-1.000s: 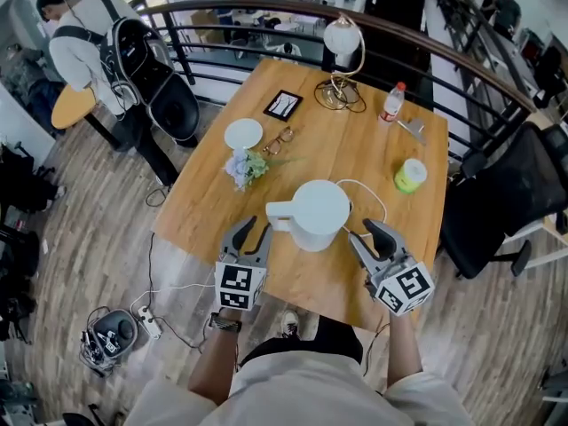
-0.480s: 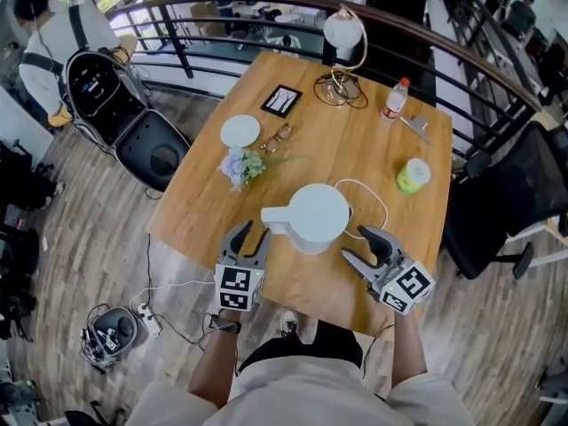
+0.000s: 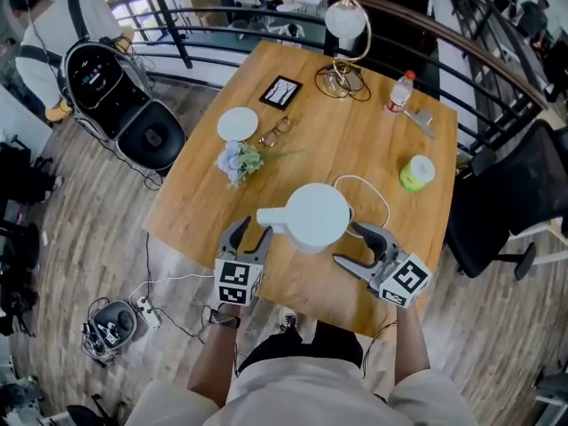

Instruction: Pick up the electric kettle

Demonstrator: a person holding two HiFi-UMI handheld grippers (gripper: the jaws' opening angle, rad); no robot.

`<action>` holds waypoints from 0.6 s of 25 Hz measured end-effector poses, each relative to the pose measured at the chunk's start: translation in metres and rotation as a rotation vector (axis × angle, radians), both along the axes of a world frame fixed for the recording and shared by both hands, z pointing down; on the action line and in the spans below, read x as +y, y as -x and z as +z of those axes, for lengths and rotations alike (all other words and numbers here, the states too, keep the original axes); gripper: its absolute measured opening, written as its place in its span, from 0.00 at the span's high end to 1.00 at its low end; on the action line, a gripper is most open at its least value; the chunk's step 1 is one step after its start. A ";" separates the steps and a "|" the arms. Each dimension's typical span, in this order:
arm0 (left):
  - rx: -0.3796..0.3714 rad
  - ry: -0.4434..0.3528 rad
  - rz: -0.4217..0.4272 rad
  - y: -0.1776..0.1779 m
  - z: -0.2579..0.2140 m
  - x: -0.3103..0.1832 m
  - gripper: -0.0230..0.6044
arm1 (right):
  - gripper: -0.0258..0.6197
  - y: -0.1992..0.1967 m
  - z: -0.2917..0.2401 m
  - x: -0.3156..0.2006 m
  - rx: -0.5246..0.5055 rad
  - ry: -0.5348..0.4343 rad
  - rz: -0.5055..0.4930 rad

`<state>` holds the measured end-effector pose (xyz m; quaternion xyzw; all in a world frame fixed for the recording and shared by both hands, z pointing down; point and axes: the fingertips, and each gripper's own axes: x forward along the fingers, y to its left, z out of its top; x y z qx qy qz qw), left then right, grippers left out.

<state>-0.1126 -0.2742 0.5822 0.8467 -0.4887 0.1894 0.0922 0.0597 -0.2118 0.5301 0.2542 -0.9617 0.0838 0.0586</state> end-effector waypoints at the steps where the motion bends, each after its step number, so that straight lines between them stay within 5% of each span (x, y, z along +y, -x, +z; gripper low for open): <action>1: 0.001 0.003 -0.002 0.000 0.001 -0.002 0.65 | 0.50 0.000 0.001 -0.001 0.004 0.001 -0.006; 15: 0.015 0.032 0.011 -0.007 0.023 -0.014 0.62 | 0.43 0.001 0.030 -0.018 0.050 0.019 -0.096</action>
